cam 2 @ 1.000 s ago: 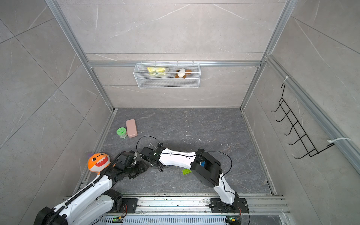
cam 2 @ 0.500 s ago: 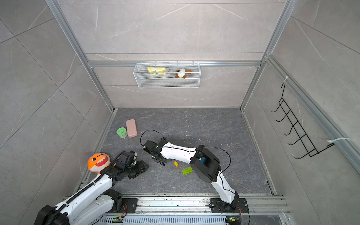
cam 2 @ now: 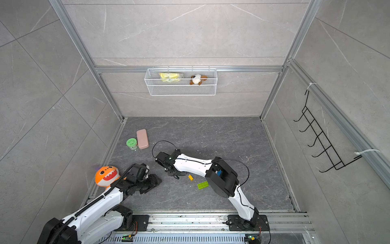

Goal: Assemble the number 5 with lego
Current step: Assemble the lego brick with the lego brick.

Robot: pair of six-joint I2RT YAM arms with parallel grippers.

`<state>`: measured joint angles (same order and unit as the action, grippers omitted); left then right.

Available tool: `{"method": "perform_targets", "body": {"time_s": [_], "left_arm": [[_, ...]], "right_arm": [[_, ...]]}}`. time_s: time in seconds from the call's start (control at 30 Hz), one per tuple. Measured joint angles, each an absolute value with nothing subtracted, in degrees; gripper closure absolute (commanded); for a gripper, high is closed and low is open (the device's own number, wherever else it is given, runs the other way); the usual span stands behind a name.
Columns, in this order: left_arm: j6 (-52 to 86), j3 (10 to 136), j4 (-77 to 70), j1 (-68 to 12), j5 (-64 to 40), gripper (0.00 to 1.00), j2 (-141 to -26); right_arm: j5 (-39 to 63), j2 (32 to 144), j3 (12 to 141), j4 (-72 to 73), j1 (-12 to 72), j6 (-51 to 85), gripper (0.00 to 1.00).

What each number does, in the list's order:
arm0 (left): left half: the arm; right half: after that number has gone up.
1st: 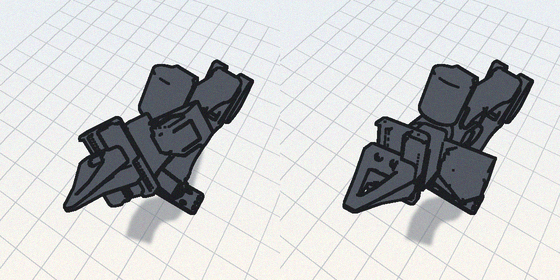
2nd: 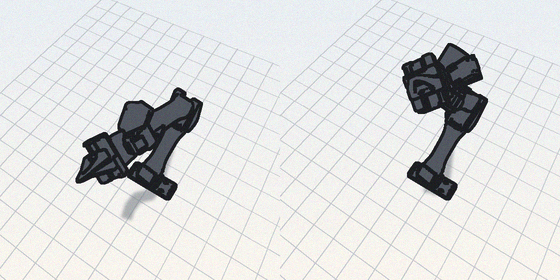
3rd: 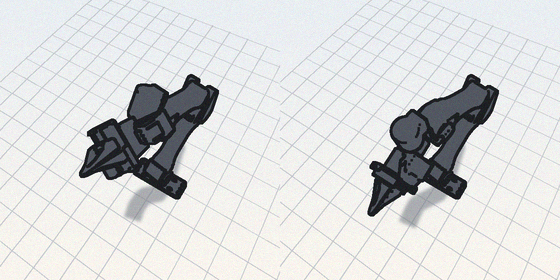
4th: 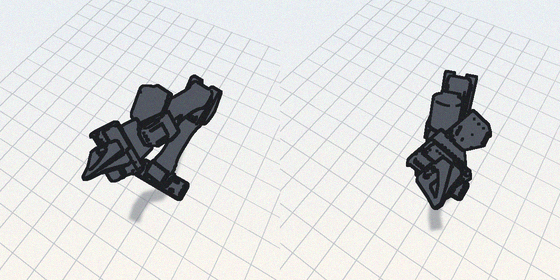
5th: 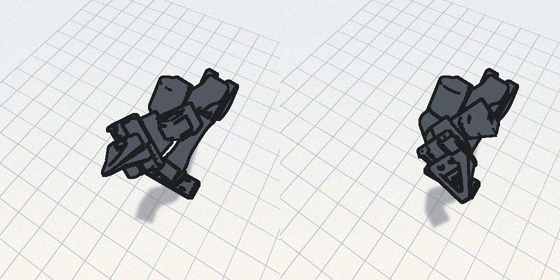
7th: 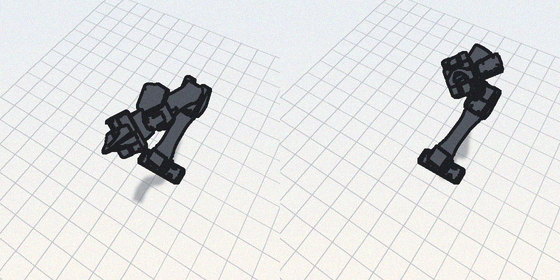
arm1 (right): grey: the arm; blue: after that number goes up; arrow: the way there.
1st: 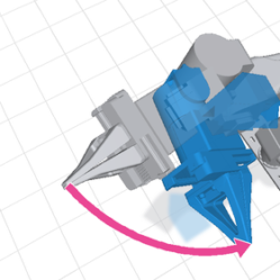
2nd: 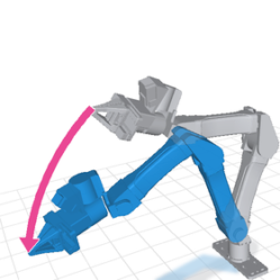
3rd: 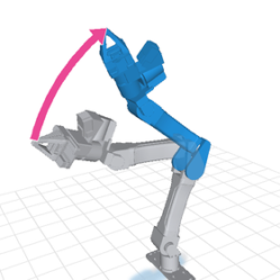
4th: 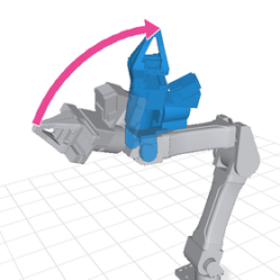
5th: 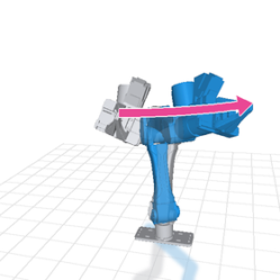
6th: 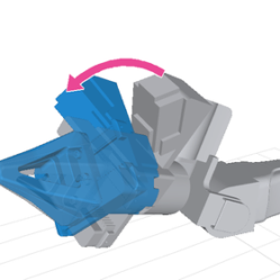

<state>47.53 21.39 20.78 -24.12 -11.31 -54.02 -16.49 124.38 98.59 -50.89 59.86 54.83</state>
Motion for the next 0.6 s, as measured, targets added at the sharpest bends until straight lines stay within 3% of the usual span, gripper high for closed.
{"method": "perform_targets", "body": {"time_s": [0.23, 0.43, 0.6], "left_arm": [[47.09, 22.0, 20.03, -24.12, -12.64, 0.41, -56.69], [46.22, 23.81, 19.14, -24.12, -13.65, 0.41, -58.85], [45.71, 24.51, 18.76, -24.12, -14.52, 0.41, -59.72]], "right_arm": [[-16.51, 118.17, 93.95, -51.22, 59.79, 54.04, 0.34], [-16.51, 110.02, 87.57, -51.42, 58.83, 54.46, 0.32], [-16.45, 103.31, 79.99, -52.07, 57.82, 57.47, 0.21]]}}
